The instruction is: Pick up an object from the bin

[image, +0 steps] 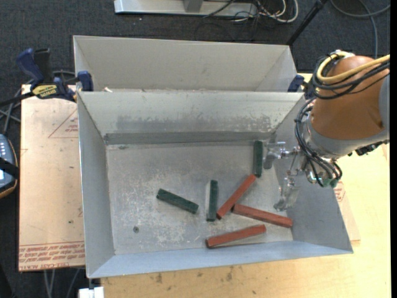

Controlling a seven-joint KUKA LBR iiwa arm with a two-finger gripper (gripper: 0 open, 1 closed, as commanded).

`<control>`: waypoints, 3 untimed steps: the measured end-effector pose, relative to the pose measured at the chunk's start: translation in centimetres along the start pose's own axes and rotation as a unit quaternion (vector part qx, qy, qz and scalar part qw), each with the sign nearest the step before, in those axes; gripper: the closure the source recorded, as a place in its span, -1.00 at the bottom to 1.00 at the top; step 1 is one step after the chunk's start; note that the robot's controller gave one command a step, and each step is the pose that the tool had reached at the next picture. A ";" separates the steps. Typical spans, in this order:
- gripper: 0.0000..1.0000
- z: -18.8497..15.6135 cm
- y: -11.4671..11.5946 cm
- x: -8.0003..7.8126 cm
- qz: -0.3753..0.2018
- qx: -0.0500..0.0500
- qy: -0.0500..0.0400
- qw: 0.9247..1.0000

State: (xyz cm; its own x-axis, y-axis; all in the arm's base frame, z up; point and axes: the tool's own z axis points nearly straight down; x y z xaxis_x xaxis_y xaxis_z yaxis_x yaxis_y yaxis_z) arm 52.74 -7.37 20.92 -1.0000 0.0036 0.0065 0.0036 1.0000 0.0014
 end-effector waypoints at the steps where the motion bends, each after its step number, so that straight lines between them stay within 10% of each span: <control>1: -1.00 -0.4 0.0 -0.2 -0.001 0.001 -0.004 1.000; 3: -1.00 9.5 -2.7 3.1 0.014 0.000 -0.001 1.000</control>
Offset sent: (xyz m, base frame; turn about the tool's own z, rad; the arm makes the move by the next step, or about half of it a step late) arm -0.0449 -0.0429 -0.1392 0.0611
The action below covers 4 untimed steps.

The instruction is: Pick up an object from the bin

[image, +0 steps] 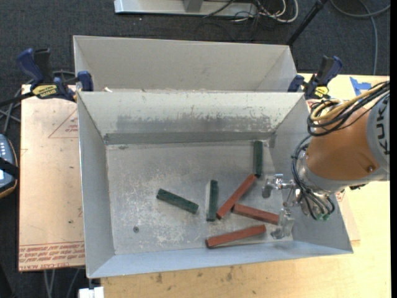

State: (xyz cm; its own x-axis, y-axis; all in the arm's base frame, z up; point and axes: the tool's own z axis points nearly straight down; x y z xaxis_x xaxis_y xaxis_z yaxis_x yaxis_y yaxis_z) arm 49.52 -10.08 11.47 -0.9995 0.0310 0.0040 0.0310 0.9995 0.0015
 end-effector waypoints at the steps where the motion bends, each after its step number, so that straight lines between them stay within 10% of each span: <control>1: -1.00 -1.6 2.4 0.4 -0.118 0.001 -0.002 0.993; 2: -1.00 4.0 4.8 0.5 -0.194 0.002 -0.008 0.981; 3: 1.00 4.2 6.1 0.9 -0.267 0.002 -0.009 0.964; 4: 1.00 4.2 6.1 0.9 -0.267 0.002 -0.009 0.964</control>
Offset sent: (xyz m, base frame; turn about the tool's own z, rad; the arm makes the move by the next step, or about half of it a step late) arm -0.0082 0.0510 -0.0447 -0.3970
